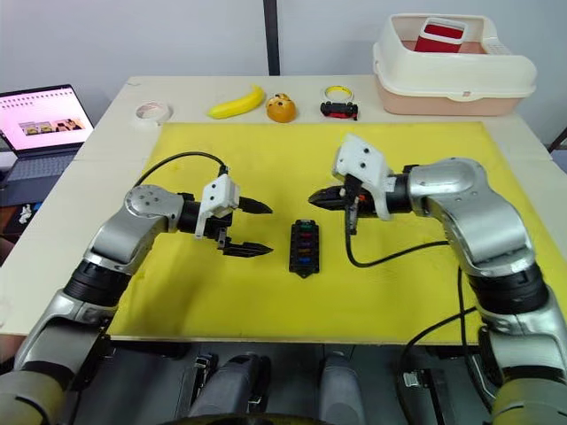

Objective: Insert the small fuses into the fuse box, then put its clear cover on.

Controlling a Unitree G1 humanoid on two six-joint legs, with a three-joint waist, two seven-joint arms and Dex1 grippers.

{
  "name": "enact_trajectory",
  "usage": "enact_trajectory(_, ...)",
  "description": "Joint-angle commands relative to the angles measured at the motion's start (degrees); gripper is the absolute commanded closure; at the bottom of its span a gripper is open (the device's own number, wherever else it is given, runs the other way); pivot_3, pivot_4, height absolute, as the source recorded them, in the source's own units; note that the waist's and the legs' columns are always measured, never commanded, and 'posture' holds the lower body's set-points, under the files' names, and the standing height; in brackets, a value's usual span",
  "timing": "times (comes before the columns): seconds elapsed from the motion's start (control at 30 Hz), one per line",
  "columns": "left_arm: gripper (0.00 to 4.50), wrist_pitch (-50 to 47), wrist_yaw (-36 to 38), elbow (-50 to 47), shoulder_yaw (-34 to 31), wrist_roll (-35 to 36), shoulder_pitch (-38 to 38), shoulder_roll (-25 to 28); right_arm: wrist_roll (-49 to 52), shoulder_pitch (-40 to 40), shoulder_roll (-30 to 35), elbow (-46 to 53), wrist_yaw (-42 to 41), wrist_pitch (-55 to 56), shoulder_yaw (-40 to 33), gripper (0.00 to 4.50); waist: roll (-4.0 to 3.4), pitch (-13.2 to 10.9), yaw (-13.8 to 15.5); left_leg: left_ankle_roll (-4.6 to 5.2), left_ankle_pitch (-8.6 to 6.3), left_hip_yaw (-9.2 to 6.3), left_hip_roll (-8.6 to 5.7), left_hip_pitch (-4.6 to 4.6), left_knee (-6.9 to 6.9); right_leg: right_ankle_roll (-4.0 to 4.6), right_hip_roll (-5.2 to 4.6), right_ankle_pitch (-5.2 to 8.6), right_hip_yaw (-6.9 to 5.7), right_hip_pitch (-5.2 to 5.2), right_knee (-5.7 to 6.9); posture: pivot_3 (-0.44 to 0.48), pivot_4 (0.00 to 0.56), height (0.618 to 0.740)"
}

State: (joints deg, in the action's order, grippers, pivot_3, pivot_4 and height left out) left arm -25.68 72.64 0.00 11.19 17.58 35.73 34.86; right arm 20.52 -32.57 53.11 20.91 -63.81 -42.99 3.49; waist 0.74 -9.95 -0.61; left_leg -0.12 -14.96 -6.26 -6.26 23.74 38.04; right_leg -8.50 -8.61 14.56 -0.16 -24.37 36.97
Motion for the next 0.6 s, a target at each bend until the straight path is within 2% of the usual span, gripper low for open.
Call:
enact_trajectory(0.03, 0.00, -4.6, 2.2, -4.3, -6.2, 4.1, -2.1, 7.0, 0.4, 6.8, 7.3, 1.7, -3.3, 3.0, -9.1, 3.98, -0.01, 0.0, 0.0, 0.12, -0.07, 0.01, 0.00, -0.01, 0.00, 0.00, 0.00, 0.00, 0.00, 0.00, 0.02, 0.000, 0.150, 0.740)
enact_trajectory(0.1, 0.00, -6.9, 3.2, -5.2, -8.3, 5.7, -3.8, 11.1, 0.5, 11.6, 11.1, 0.7, -4.9, 4.4, -13.5, 3.28, -0.03, 0.0, -0.1, 0.13, -0.08, 0.00, 0.02, -0.01, -0.02, 0.01, 0.01, 0.00, 0.00, -0.01, 0.02, 0.000, 0.150, 0.740)
enact_trajectory(0.2, 0.00, -7.3, 3.0, -5.8, -10.8, 6.5, -6.9, 15.0, -0.7, 17.7, 14.6, -1.5, -6.0, 7.7, -18.6, 1.81, -0.05, 0.0, 0.0, 0.15, -0.09, 0.05, 0.03, -0.05, -0.04, 0.01, 0.01, 0.00, 0.01, 0.01, 0.02, 0.000, 0.150, 0.740)
enact_trajectory(0.3, 0.00, -8.2, 2.8, -7.7, -12.6, 7.5, -10.2, 17.3, -1.1, 21.8, 16.1, -2.5, -6.5, 9.9, -21.6, 0.29, -0.05, 0.0, 0.0, 0.19, -0.11, 0.05, 0.05, -0.14, -0.04, 0.01, 0.00, 0.01, 0.01, 0.13, 0.00, 0.000, 0.150, 0.740)
enact_trajectory(0.33, 0.00, -9.2, 2.2, -9.4, -13.1, 8.4, -11.4, 17.4, -1.0, 22.4, 16.1, -2.3, -6.4, 10.3, -21.8, 0.01, -0.05, 0.0, 0.0, 0.20, -0.12, 0.05, 0.04, -0.14, -0.04, 0.01, 0.00, 0.01, 0.01, 0.14, -0.01, 0.000, 0.150, 0.740)
enact_trajectory(0.43, 0.00, -11.4, 0.2, -13.9, -13.4, 10.5, -13.7, 16.6, -0.3, 21.7, 15.7, -1.2, -5.3, 10.4, -20.7, 0.01, -0.06, 0.0, 0.0, 0.20, -0.12, 0.05, 0.05, -0.14, -0.04, 0.02, -0.02, 0.01, 0.02, 0.14, -0.02, 0.000, 0.150, 0.740)
enact_trajectory(0.6, 0.00, -17.3, -9.6, -22.8, -12.0, 13.2, -15.8, 10.3, 1.8, 14.6, 14.4, -0.2, -3.0, 8.5, -16.4, 0.01, -0.06, 0.0, 0.0, 0.19, -0.12, 0.03, 0.05, -0.14, -0.04, 0.02, -0.02, 0.01, 0.02, 0.15, -0.03, 0.000, 0.150, 0.740)
